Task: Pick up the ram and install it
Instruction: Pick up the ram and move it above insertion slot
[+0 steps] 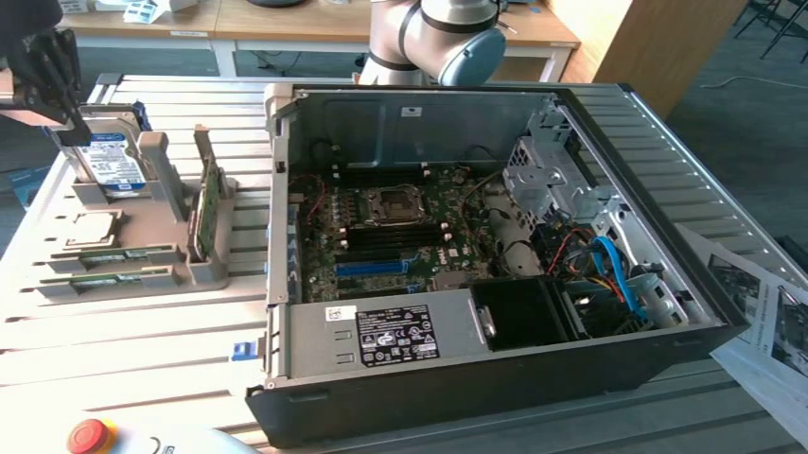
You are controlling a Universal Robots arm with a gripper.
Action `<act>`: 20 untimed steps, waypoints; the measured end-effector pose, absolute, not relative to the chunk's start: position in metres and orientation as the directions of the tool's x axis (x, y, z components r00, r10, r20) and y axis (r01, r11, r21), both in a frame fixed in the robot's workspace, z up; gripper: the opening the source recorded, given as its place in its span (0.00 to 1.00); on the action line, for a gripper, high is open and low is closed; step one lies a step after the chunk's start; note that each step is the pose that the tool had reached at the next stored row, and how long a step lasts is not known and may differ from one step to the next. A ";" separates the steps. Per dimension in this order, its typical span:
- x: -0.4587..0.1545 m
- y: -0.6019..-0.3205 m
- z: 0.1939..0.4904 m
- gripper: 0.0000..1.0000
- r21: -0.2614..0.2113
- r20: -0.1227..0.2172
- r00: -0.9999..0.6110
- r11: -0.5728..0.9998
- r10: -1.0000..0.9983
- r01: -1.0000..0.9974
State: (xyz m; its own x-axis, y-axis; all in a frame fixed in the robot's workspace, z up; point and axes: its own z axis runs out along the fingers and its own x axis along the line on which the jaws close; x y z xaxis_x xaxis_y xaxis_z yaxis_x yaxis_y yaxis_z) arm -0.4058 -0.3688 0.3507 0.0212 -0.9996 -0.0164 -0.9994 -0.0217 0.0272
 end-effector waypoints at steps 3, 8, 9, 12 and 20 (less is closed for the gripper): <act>-0.406 -0.369 0.347 0.11 0.027 -0.016 0.021 -0.022 -1.000 -0.999; -0.407 -0.369 0.340 0.11 0.027 -0.016 0.021 -0.022 -1.000 -0.999; -0.407 -0.369 0.339 0.11 0.027 -0.016 0.021 -0.022 -1.000 -0.999; -0.407 -0.369 0.335 0.11 0.027 -0.016 0.021 -0.022 -1.000 -0.999; -0.408 -0.369 0.325 0.11 0.027 -0.016 0.021 -0.022 -1.000 -0.999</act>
State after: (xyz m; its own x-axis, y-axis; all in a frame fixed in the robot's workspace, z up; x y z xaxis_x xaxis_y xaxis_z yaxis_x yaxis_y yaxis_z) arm -0.4083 -0.3689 0.3248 0.0212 -0.9996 -0.0161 -0.9994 -0.0216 0.0272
